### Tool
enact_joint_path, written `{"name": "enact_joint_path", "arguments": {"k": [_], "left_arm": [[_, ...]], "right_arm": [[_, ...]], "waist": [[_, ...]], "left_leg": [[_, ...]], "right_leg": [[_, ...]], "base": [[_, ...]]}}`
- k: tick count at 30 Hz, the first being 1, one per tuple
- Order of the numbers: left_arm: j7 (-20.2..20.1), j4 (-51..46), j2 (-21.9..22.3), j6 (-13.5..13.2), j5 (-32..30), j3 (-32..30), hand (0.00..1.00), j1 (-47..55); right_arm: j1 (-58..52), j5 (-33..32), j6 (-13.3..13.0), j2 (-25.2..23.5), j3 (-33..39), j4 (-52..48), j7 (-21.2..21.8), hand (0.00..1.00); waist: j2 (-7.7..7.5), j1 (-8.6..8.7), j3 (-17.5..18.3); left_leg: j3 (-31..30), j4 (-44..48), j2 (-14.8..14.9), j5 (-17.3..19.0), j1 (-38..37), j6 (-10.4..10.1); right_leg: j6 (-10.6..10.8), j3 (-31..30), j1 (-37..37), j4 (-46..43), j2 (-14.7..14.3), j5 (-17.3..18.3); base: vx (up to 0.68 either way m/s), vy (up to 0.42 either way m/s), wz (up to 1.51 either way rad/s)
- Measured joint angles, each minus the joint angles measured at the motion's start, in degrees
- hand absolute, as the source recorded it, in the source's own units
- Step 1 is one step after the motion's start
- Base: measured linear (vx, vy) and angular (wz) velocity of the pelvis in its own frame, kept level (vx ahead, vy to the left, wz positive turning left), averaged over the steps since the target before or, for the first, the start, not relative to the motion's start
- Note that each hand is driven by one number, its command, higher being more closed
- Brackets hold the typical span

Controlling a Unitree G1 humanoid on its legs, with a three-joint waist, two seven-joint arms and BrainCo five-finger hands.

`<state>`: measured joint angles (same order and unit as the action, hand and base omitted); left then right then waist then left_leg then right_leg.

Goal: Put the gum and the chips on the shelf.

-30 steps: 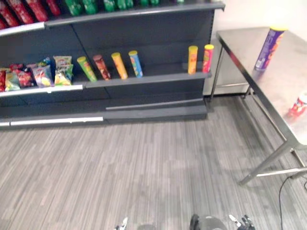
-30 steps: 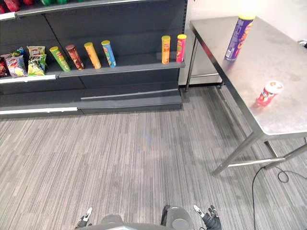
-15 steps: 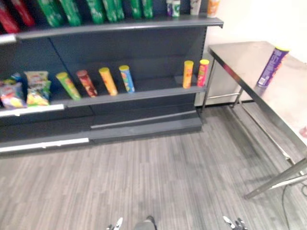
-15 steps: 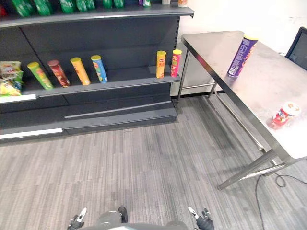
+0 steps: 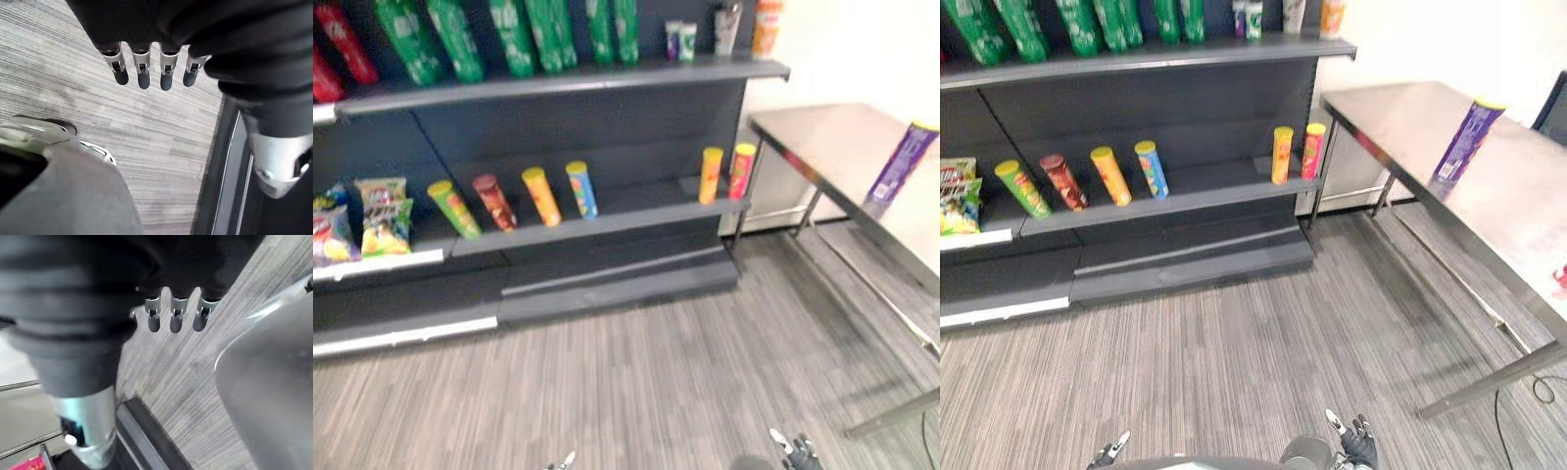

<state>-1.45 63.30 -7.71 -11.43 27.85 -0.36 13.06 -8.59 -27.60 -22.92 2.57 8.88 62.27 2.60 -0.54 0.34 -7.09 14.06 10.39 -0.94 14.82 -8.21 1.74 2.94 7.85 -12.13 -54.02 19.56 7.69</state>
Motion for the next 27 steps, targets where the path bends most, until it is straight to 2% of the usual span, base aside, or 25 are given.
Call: {"name": "enact_joint_path", "arguments": {"k": [1,2,4,5,6,7,8,10,11,12,15,17,18,21,24,25,27], "left_arm": [[0.2,0.0,0.1,0.2,0.0,0.0,0.00,0.0],[0.3,0.0,0.3,0.4,0.0,0.0,0.00,0.0],[0.4,0.0,0.3,0.4,0.1,0.0,0.00,0.0],[0.3,0.0,0.2,0.4,0.1,0.0,0.00,0.0],[0.2,-0.3,-0.2,0.2,0.2,-0.1,0.00,0.0],[0.3,-0.4,-0.6,0.1,0.1,-0.1,0.00,-0.5],[0.5,0.1,0.1,0.3,0.0,0.0,0.00,-0.7],[0.7,0.4,1.6,0.3,0.0,0.1,0.00,-0.7],[0.7,0.4,1.9,0.3,0.1,0.1,0.00,-0.8],[0.6,0.5,2.0,0.3,0.1,0.2,0.00,-0.9],[-0.4,0.3,1.8,0.3,0.4,0.2,0.00,-1.0],[-1.1,0.3,1.4,0.4,0.6,0.2,0.00,-1.4],[-1.1,0.3,1.2,0.4,0.6,0.4,0.00,-1.5],[-1.1,0.4,0.7,0.8,0.2,1.0,0.00,-1.9],[-1.3,0.5,-0.2,1.7,0.2,2.3,0.00,-2.2],[-1.3,0.5,-0.4,2.2,0.1,2.3,0.00,-2.6],[-1.3,0.7,-0.6,2.7,0.2,2.2,0.00,-2.6]], "right_arm": [[0.0,0.0,-0.2,0.2,-0.7,-0.5,0.0,0.00],[0.5,-0.1,-0.3,0.1,-0.8,-0.8,0.0,0.00],[0.9,-0.8,-0.5,-0.2,-0.9,-0.8,0.2,0.00],[0.8,-2.0,-0.5,-0.5,-1.0,-0.7,0.5,0.00],[0.7,-2.7,-0.5,-0.9,-1.4,-0.7,0.8,0.00],[0.7,-3.6,-0.4,-1.1,-2.2,-0.6,1.8,0.00],[1.0,-4.0,-0.3,-0.7,-2.3,-0.6,2.1,0.00],[1.5,-3.8,-0.2,0.9,-2.7,-0.6,2.7,0.00],[1.9,-3.8,-0.1,1.1,-2.7,-0.6,2.7,0.00],[2.1,-3.6,0.2,1.1,-3.0,-0.5,2.6,0.00],[2.3,-2.4,0.8,1.7,-5.6,-0.6,2.6,0.00],[2.3,-1.7,1.3,2.1,-7.3,-0.5,2.8,0.00],[2.3,-1.6,1.3,2.1,-7.4,-0.5,2.8,0.00],[2.4,-1.8,1.3,2.1,-7.7,-0.7,2.6,0.00],[2.4,-2.2,1.0,2.0,-7.1,-0.7,2.5,0.00],[2.5,-2.6,0.9,2.0,-6.9,-1.1,2.3,0.00],[2.4,-2.7,0.9,1.7,-6.3,-1.2,1.9,0.00]], "waist": [[0.39,0.20,-0.1],[0.82,0.40,-0.6],[0.96,0.87,-1.1],[0.61,0.71,-1.3],[-0.37,0.35,-1.8],[-1.52,-0.16,-2.3],[-0.22,-0.41,-2.6],[1.70,0.21,-2.9],[1.93,0.42,-3.0],[2.05,0.63,-3.0],[2.01,0.46,-3.1],[1.41,-0.47,-3.2],[1.65,-0.50,-3.1],[1.38,-0.20,-3.3],[1.23,0.12,-3.4],[1.30,0.84,-3.4],[1.08,1.19,-3.4]], "left_leg": [[0.7,-1.4,0.9,-0.3,-1.4,-0.4],[1.3,-2.2,2.3,-0.4,-2.7,-0.7],[1.7,-2.3,4.2,-0.6,-3.3,-1.0],[2.3,-2.4,4.5,-0.7,-3.9,-1.3],[2.9,-2.8,3.9,-1.0,-5.0,-1.9],[3.1,-3.7,3.0,-0.6,-7.1,-2.8],[3.4,-4.2,3.8,-0.5,-7.7,-3.0],[4.6,-4.3,5.5,-0.7,-8.1,-3.9],[4.6,-4.3,5.7,-0.8,-8.1,-4.1],[4.5,-4.2,6.3,-1.4,-8.3,-5.1],[4.7,-3.4,6.9,-1.5,-8.6,-5.3],[5.9,-2.0,7.0,-1.5,-8.1,-5.3],[5.9,-1.8,7.1,-1.5,-8.0,-5.4],[6.6,-1.9,7.7,-0.7,-7.7,-6.7],[9.1,-2.9,8.4,0.9,-7.6,-9.0],[9.9,-3.4,8.9,2.3,-7.6,-9.9],[11.9,-2.7,10.2,3.9,-7.8,-11.1]], "right_leg": [[0.1,4.2,-0.8,3.4,-1.6,2.8],[0.3,7.1,-1.0,9.0,-3.8,3.9],[0.7,9.8,-0.8,19.4,-6.5,3.2],[0.9,10.8,-0.4,25.1,-7.2,1.5],[-0.2,11.4,0.0,30.3,-7.5,-4.2],[-3.6,12.7,0.9,32.7,-7.4,-8.0],[-3.6,12.8,1.4,32.8,-8.1,-7.8],[-3.7,12.7,1.8,34.7,-10.8,-7.9],[-3.7,12.8,1.9,35.3,-11.2,-7.9],[-3.7,13.3,2.6,36.9,-11.9,-7.9],[-3.7,14.3,4.9,40.3,-12.9,-7.9],[-3.4,14.4,5.7,42.8,-13.2,-8.0],[-3.3,14.5,5.7,43.1,-13.2,-8.0],[-3.3,15.5,5.0,42.5,-13.2,-6.4],[-3.6,17.4,1.6,35.5,-11.7,-2.4],[-3.9,18.2,0.0,32.1,-11.2,-0.4],[-4.5,18.6,-1.7,27.7,-11.3,2.8]], "base": [[0.22,-0.001,-0.27],[0.25,-0.025,-0.26],[0.26,-0.080,-0.16],[0.30,-0.139,-0.23],[0.31,-0.184,-0.42],[0.24,-0.163,-0.55],[0.21,-0.152,-0.63],[0.18,-0.114,-0.46],[0.19,-0.121,-0.22],[0.13,-0.091,-0.09],[0.06,-0.057,-0.04],[-0.02,-0.018,-0.12],[-0.05,-0.006,-0.09],[-0.05,-0.020,0.02],[-0.03,-0.055,0.03],[0.00,-0.072,0.02],[0.05,-0.145,-0.22]]}}
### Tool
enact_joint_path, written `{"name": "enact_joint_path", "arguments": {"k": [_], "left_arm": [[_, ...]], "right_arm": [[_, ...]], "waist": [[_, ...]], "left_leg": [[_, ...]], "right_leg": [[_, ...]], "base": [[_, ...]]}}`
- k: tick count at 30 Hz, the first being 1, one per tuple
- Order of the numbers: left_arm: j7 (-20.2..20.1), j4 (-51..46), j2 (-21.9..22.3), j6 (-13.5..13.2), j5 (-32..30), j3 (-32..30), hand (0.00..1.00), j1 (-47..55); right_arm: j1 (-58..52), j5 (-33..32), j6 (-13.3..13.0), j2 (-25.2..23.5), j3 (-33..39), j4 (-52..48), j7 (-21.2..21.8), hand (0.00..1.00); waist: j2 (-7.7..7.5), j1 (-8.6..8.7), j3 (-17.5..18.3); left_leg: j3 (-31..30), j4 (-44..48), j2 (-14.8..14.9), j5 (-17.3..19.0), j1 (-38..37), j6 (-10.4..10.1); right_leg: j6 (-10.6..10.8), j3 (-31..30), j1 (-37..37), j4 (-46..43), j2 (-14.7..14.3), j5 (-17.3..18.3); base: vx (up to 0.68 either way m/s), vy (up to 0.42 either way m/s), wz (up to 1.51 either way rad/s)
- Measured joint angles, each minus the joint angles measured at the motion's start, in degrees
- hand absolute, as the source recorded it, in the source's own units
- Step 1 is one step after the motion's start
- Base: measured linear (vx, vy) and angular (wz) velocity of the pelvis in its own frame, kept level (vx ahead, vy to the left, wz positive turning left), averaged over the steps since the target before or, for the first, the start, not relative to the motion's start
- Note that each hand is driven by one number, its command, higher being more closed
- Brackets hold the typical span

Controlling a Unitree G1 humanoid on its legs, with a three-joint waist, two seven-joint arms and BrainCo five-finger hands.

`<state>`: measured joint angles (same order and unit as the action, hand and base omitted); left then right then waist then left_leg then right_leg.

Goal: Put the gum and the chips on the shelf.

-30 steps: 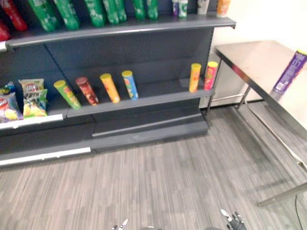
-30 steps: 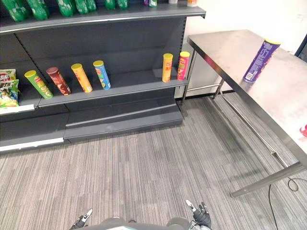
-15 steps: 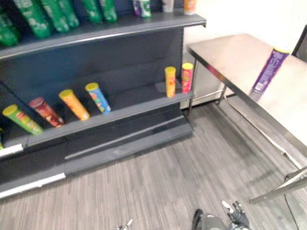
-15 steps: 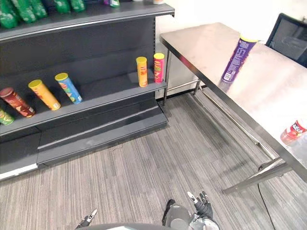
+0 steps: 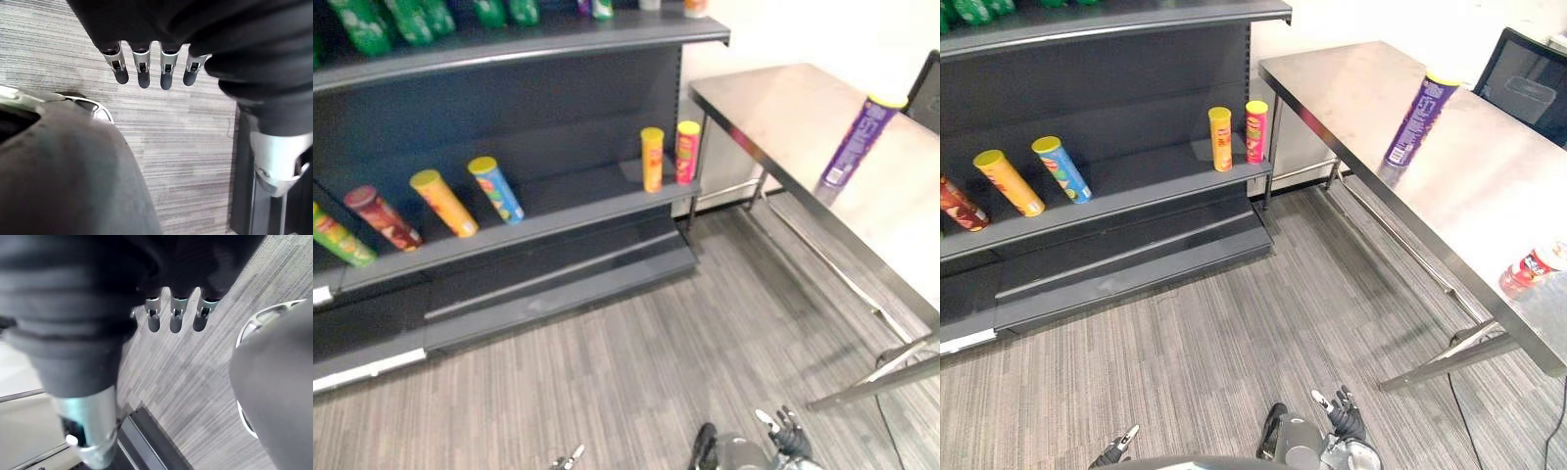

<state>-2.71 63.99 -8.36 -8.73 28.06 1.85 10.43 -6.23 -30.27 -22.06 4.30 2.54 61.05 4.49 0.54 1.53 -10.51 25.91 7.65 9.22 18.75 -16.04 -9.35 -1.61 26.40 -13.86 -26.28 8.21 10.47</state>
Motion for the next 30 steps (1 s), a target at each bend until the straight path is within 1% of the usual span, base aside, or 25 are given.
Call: {"name": "enact_joint_path", "arguments": {"k": [1,2,3,4,5,6,7,8,9,10,12,14,15,17,19,21,22,23,24,25,26,27,28,29,30], "left_arm": [[0.0,0.0,-0.1,0.1,0.0,0.0,0.00,0.1],[0.0,0.1,-0.5,0.1,0.0,0.0,0.00,0.1],[0.0,0.0,-0.5,0.0,0.0,-0.5,0.00,0.1],[-0.1,-0.1,0.0,-0.2,0.3,-1.0,0.00,0.2],[-0.4,-0.1,0.7,-0.5,0.9,-1.5,0.00,0.4],[-1.1,-0.1,1.4,-0.7,1.1,-1.8,0.00,0.9],[-2.6,-0.2,1.9,-0.8,2.1,-2.2,0.00,1.3],[-3.1,-0.3,2.1,-0.9,3.4,-2.8,0.00,1.5],[-3.6,-0.5,2.9,-1.3,3.4,-3.6,0.00,1.9],[-3.9,-1.6,3.3,-1.9,3.5,-4.5,0.00,2.2],[-4.1,-3.8,3.4,-2.8,3.3,-5.1,0.00,3.2],[-4.1,-5.3,3.4,-3.3,2.8,-5.7,0.00,4.0],[-4.0,-5.6,3.4,-3.4,2.7,-5.7,0.00,4.1],[-3.6,-6.8,3.5,-3.6,2.3,-5.9,0.00,4.6],[-3.6,-6.9,3.5,-3.5,2.3,-6.1,0.00,4.6],[-3.9,-6.9,3.6,-3.5,2.5,-6.4,0.00,4.5],[-3.8,-6.9,3.7,-3.6,2.2,-6.4,0.00,4.4],[-3.7,-6.9,3.7,-3.5,2.1,-6.4,0.00,4.4],[-3.4,-6.8,4.0,-3.2,1.1,-6.0,0.00,4.6],[-3.2,-6.6,2.9,-3.0,0.3,-6.2,0.00,4.5],[-2.9,-6.5,2.2,-2.6,0.0,-6.1,0.00,4.5],[-2.8,-6.5,1.6,-2.3,-0.2,-6.1,0.00,4.3],[-3.1,-5.7,0.8,-2.2,-0.3,-6.1,0.00,3.6],[-3.3,-4.6,0.5,-2.0,-0.3,-5.9,0.00,2.4],[-3.3,-3.9,0.4,-1.9,-0.1,-5.3,0.00,1.8]], "right_arm": [[-0.2,0.0,0.0,-0.4,0.9,0.1,-0.4,0.00],[-0.1,0.1,0.0,-0.8,1.4,0.5,-0.6,0.00],[-0.6,0.0,-0.1,-1.1,2.3,0.5,-1.5,0.00],[-0.8,0.0,-0.3,-0.7,3.0,0.3,-2.1,0.00],[-0.9,0.1,-0.3,-0.3,3.5,0.4,-2.9,0.00],[-1.3,0.2,-0.3,0.3,3.9,0.4,-3.7,0.00],[-2.2,0.9,-0.2,1.0,3.9,0.3,-4.7,0.00],[-2.9,1.0,0.1,1.2,3.9,0.3,-5.4,0.00],[-3.4,1.0,0.2,0.9,4.2,0.3,-5.8,0.00],[-3.8,1.0,0.2,0.7,4.6,0.3,-6.5,0.00],[-4.3,1.0,0.2,-0.2,6.1,0.3,-6.9,0.00],[-4.4,1.0,0.2,-0.3,6.0,-0.9,-6.8,0.00],[-4.4,1.0,0.2,-0.3,5.9,-1.6,-6.7,0.00],[-2.9,1.0,0.2,-0.4,5.6,-2.7,-6.4,0.00],[-1.6,0.9,0.2,-0.6,5.4,-3.8,-5.8,0.00],[-1.2,0.5,0.0,-0.8,5.4,-4.5,-4.9,0.00],[-1.2,0.5,0.0,-0.9,5.5,-4.5,-4.5,0.00],[-1.4,0.5,0.0,-1.0,5.5,-4.5,-4.3,0.00],[-2.2,0.5,-0.1,-1.1,5.8,-4.5,-4.2,0.00],[-2.4,0.5,0.0,-1.9,6.3,-3.7,-4.4,0.00],[-2.8,0.5,0.1,-2.7,6.4,-3.8,-4.3,0.00],[-3.1,0.5,0.1,-3.9,6.4,-3.8,-4.1,0.00],[-3.1,0.5,0.1,-5.0,6.7,-3.8,-4.2,0.00],[-3.0,0.5,0.0,-5.1,6.7,-3.8,-4.2,0.00],[-3.0,0.4,-0.1,-5.1,6.9,-3.7,-4.1,0.00]], "waist": [[-0.10,-0.14,0.1],[-0.59,-0.23,0.1],[-0.85,0.07,0.3],[-0.39,0.03,0.1],[0.40,0.04,0.0],[0.92,0.20,-0.2],[1.85,0.17,0.1],[2.20,0.20,0.0],[2.19,0.32,0.0],[2.04,0.30,0.0],[1.22,-0.02,0.0],[0.59,-0.09,0.0],[0.51,-0.20,0.1],[0.18,-0.46,0.2],[0.08,-0.85,0.3],[-0.06,-1.48,0.4],[0.03,-1.62,0.4],[0.13,-1.66,0.6],[1.33,-1.72,1.8],[0.35,-1.74,2.7],[-0.70,-1.73,3.1],[-1.07,-1.66,3.9],[-2.16,-1.58,4.6],[-2.20,-1.60,4.8],[-1.99,-1.58,5.0]], "left_leg": [[0.7,3.4,0.7,0.6,0.0,-1.3],[0.9,7.2,1.4,0.4,1.1,-1.6],[0.8,17.5,3.7,-0.8,4.3,-2.6],[0.0,26.0,5.6,-2.8,6.9,-1.4],[-1.4,33.6,7.5,-6.4,9.5,0.9],[-3.8,40.2,9.0,-11.5,12.7,3.0],[-7.5,47.8,10.0,-16.1,16.4,4.0],[-9.6,52.4,10.3,-14.8,18.8,4.7],[-11.2,55.1,10.1,-13.0,21.1,4.7],[-13.0,55.8,9.2,-10.8,23.8,4.0],[-13.5,51.8,7.7,-8.3,25.8,4.3],[-14.2,41.8,6.2,-6.4,27.2,4.2],[-14.5,39.2,5.9,-6.2,27.5,4.2],[-19.0,26.6,4.1,-6.3,28.0,3.9],[-23.5,18.2,3.3,-6.9,28.1,3.5],[-25.7,13.1,3.1,-7.9,27.9,2.8],[-26.8,11.1,2.4,-9.1,27.8,2.6],[-27.0,9.9,2.3,-10.1,27.7,2.5],[-26.6,6.2,2.5,-16.2,26.6,2.5],[-24.4,7.6,1.8,-15.6,26.1,0.6],[-22.9,8.0,1.2,-15.5,25.7,1.2],[-21.0,8.6,0.6,-14.6,25.4,2.5],[-18.9,9.1,-0.6,-13.9,24.4,3.6],[-17.8,9.8,-1.3,-13.4,23.7,4.4],[-17.0,9.9,-1.6,-13.2,23.2,4.6]], "right_leg": [[-0.6,0.0,0.0,-1.1,-0.3,1.4],[-1.1,-0.7,0.0,-1.5,-0.5,1.8],[-1.8,-2.3,0.4,-1.7,-1.8,2.6],[-2.4,-3.7,1.1,-1.7,-2.6,3.2],[-2.8,-5.3,1.8,-1.6,-3.9,3.7],[-3.3,-7.1,2.7,-1.1,-5.3,4.1],[-4.0,-9.5,3.9,-0.6,-6.9,4.7],[-4.1,-11.3,4.4,-0.6,-8.0,5.1],[-4.1,-12.8,5.1,-0.3,-8.8,5.3],[-3.9,-15.0,6.4,1.2,-10.2,5.1],[-3.6,-18.5,8.5,3.4,-11.3,4.9],[-3.4,-23.3,11.6,5.8,-12.8,4.8],[-3.4,-24.6,12.3,6.3,-13.2,4.8],[-3.4,-30.2,14.4,7.6,-14.4,4.8],[-2.1,-35.0,15.7,8.3,-15.2,5.6],[-0.7,-39.6,17.3,8.2,-15.1,6.5],[0.1,-41.8,18.3,7.8,-14.7,6.9],[0.8,-42.3,18.3,7.3,-14.4,7.3],[3.2,-42.6,18.1,5.4,-14.0,8.7],[5.2,-43.3,18.0,3.7,-12.2,10.3],[5.6,-43.2,17.5,2.9,-10.9,10.2],[6.6,-41.7,16.8,2.7,-9.4,9.5],[7.2,-40.3,17.0,3.6,-7.2,8.5],[6.7,-39.5,17.2,4.5,-5.8,7.4],[5.8,-38.9,17.2,5.1,-5.1,6.4]], "base": [[0.12,-0.151,-0.49],[0.15,-0.215,-0.67],[0.12,-0.213,-0.78],[0.14,-0.255,-0.97],[0.14,-0.191,-0.98],[0.23,-0.175,-1.11],[0.23,-0.129,-1.05],[0.26,-0.112,-1.02],[0.26,-0.126,-0.97],[0.32,-0.141,-1.11],[0.27,-0.088,-1.02],[0.26,-0.025,-1.05],[0.28,0.035,-1.11],[0.32,0.112,-1.23],[0.37,0.202,-1.25],[0.40,0.269,-1.28],[0.42,0.326,-1.20],[0.42,0.363,-1.18],[0.40,0.393,-1.00],[0.38,0.391,-0.90],[0.33,0.377,-0.66],[0.26,0.321,-0.76],[0.24,0.348,-0.88],[0.15,0.258,-0.81],[0.09,0.224,-0.71]]}}
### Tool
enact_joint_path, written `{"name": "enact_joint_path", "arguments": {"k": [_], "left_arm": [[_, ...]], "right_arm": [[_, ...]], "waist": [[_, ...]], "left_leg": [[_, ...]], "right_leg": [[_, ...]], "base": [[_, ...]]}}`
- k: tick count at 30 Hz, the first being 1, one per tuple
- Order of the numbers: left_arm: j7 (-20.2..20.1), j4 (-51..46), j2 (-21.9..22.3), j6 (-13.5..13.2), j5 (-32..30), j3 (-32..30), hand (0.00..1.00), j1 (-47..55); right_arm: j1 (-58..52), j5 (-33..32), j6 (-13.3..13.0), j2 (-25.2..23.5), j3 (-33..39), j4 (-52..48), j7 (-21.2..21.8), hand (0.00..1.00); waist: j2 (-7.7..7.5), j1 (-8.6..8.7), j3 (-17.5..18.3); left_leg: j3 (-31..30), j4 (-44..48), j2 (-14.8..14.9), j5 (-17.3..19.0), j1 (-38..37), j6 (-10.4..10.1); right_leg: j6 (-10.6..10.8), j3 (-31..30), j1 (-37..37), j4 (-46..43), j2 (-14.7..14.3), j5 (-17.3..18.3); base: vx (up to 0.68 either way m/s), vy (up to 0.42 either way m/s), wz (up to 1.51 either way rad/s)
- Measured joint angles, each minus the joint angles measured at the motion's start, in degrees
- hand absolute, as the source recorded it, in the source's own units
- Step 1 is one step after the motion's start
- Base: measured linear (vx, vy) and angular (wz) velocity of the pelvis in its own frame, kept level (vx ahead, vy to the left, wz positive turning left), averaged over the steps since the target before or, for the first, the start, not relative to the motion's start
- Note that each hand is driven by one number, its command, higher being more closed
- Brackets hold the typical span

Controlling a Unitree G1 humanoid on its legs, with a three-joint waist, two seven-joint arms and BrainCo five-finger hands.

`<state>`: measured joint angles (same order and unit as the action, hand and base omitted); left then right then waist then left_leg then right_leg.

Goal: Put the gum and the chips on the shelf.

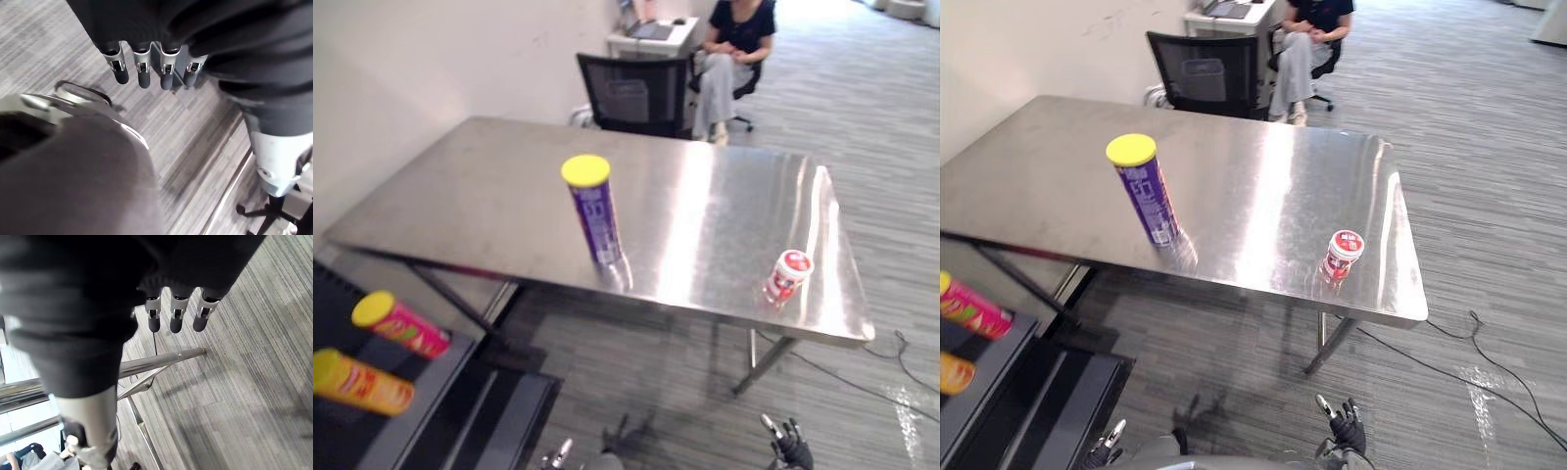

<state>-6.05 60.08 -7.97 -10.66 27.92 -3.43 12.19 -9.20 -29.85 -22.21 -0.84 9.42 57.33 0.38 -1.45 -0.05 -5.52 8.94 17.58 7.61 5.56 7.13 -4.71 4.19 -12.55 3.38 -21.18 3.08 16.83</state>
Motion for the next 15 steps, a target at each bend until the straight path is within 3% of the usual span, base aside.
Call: {"name": "enact_joint_path", "arguments": {"k": [2,5,11,13,15], "left_arm": [[-0.9,2.2,0.0,0.0,0.1,2.9,0.00,-1.4],[-1.1,3.6,0.0,-0.7,0.1,5.4,0.00,-1.7],[-0.5,3.8,-0.5,-2.6,0.1,5.8,0.00,-1.0],[-0.2,3.9,-0.8,-2.6,-0.2,6.9,0.00,-1.1],[0.1,3.8,-0.7,-2.6,-1.8,7.7,0.00,-1.0]], "right_arm": [[0.2,-0.2,-1.5,0.3,0.6,1.0,0.3,0.00],[0.8,-0.1,-2.4,1.5,0.7,3.4,0.2,0.00],[1.8,1.1,-2.3,2.5,-2.3,6.6,-0.6,0.00],[1.5,1.2,-2.3,2.9,-3.3,6.6,-1.2,0.00],[1.0,1.2,-2.2,3.2,-3.2,6.7,-2.4,0.00]], "waist": [[1.68,0.36,1.0],[2.80,0.63,1.5],[2.04,-0.34,0.9],[1.38,0.09,0.6],[1.80,-0.23,0.5]], "left_leg": [[1.0,-0.6,-0.1,0.5,-0.6,0.7],[2.2,-3.6,-0.1,0.7,-1.4,1.0],[10.1,-6.5,-0.2,2.1,-5.1,1.8],[10.8,-7.0,-0.4,1.8,-5.6,1.3],[9.1,-8.9,-1.3,1.1,-6.2,0.8]], "right_leg": [[-0.6,3.3,-0.8,2.2,1.2,-3.8],[0.2,9.0,-3.2,3.8,2.4,-6.9],[0.0,24.0,-2.3,11.3,5.9,-8.5],[1.2,24.4,-2.1,12.4,6.1,-8.1],[1.4,25.2,-2.1,13.1,6.4,-8.2]], "base": [[0.04,0.188,-0.58],[-0.03,0.137,-0.58],[-0.15,0.058,-0.76],[-0.15,-0.004,-0.38],[-0.11,0.013,-0.11]]}}
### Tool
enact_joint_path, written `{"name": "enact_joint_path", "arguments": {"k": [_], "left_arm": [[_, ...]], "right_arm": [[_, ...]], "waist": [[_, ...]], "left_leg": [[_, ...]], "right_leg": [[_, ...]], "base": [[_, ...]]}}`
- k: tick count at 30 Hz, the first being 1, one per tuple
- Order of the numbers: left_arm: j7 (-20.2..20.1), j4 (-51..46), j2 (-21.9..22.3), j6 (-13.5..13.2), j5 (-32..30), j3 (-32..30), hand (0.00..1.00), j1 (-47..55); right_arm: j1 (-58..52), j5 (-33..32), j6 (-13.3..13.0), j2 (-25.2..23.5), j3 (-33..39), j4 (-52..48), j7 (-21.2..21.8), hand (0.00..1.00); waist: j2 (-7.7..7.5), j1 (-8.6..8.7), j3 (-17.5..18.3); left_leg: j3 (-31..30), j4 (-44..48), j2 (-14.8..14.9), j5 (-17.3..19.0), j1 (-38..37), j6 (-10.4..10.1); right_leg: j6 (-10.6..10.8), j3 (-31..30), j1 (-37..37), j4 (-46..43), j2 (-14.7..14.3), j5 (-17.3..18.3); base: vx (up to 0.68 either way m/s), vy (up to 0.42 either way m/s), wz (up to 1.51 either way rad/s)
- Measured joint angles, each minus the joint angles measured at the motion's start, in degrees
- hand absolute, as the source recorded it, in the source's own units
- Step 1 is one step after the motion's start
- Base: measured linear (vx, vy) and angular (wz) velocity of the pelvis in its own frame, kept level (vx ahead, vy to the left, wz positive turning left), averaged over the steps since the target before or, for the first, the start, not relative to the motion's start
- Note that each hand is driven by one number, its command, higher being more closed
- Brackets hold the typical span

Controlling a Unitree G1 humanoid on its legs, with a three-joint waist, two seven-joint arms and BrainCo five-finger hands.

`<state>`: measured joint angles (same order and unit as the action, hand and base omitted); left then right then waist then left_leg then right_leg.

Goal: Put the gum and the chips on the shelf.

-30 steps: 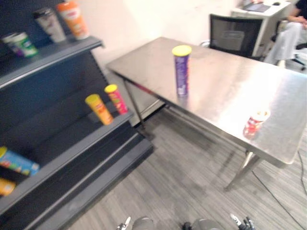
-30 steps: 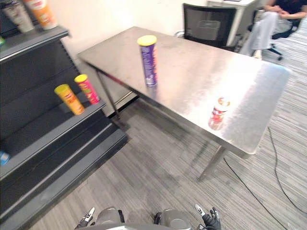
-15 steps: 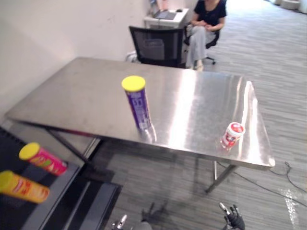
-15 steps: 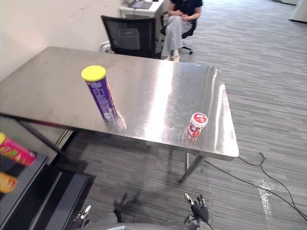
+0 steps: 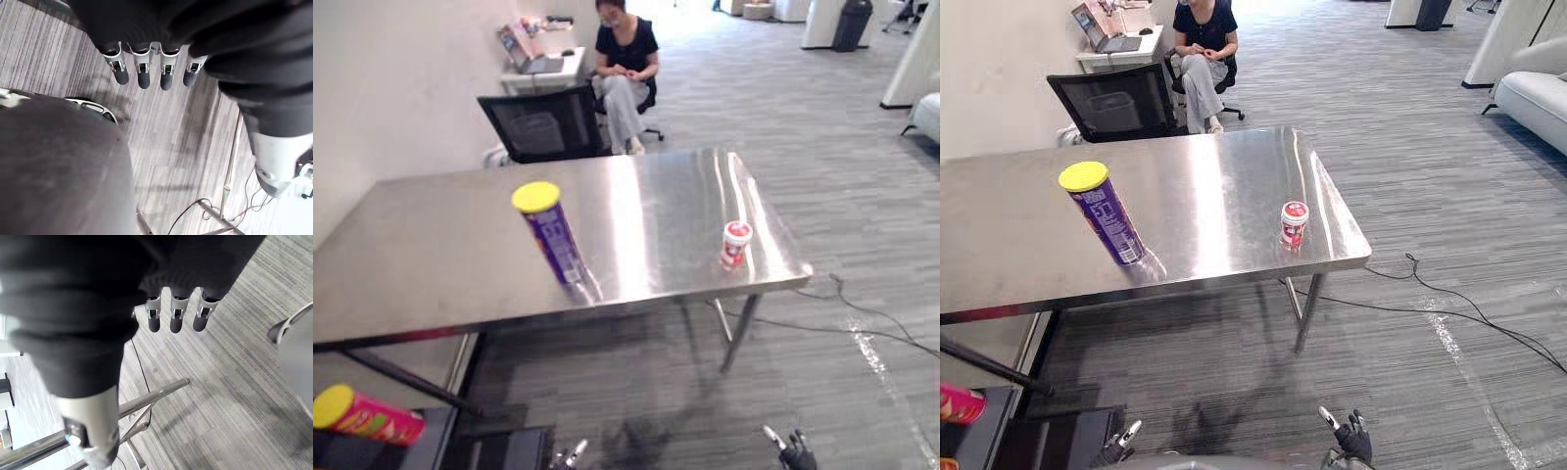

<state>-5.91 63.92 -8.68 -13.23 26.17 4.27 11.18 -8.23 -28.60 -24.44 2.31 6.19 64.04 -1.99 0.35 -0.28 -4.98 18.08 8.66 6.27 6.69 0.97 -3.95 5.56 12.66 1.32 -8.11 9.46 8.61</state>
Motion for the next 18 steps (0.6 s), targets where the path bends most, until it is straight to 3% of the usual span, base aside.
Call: {"name": "enact_joint_path", "arguments": {"k": [8,11,18], "left_arm": [[0.6,0.0,-0.6,1.4,-0.4,0.4,0.00,0.3],[0.6,-0.2,-0.8,1.7,-2.6,0.4,0.00,0.1],[0.6,-0.3,-1.7,2.0,-5.0,0.3,0.00,0.1]], "right_arm": [[-0.3,-0.8,0.5,-0.1,1.4,0.2,-5.1,0.00],[0.4,-0.8,0.5,-0.1,3.8,0.2,-7.4,0.00],[2.3,-5.9,0.3,0.5,12.1,-0.3,-9.0,0.00]], "waist": [[-0.78,-0.11,0.4],[-0.99,-0.18,0.5],[-2.00,-0.18,0.6]], "left_leg": [[-5.6,-7.1,-2.6,-4.3,-0.3,0.9],[-6.0,-7.8,-3.3,-5.1,-0.3,1.9],[-5.7,-9.7,-3.6,-5.1,-2.5,1.9]], "right_leg": [[2.2,4.4,0.8,4.2,0.5,-2.6],[1.1,4.9,1.4,5.9,0.4,-4.2],[1.5,4.7,3.1,7.3,0.2,-5.1]], "base": [[0.03,0.004,0.13],[0.15,0.020,0.08],[0.10,0.007,-0.04]]}}
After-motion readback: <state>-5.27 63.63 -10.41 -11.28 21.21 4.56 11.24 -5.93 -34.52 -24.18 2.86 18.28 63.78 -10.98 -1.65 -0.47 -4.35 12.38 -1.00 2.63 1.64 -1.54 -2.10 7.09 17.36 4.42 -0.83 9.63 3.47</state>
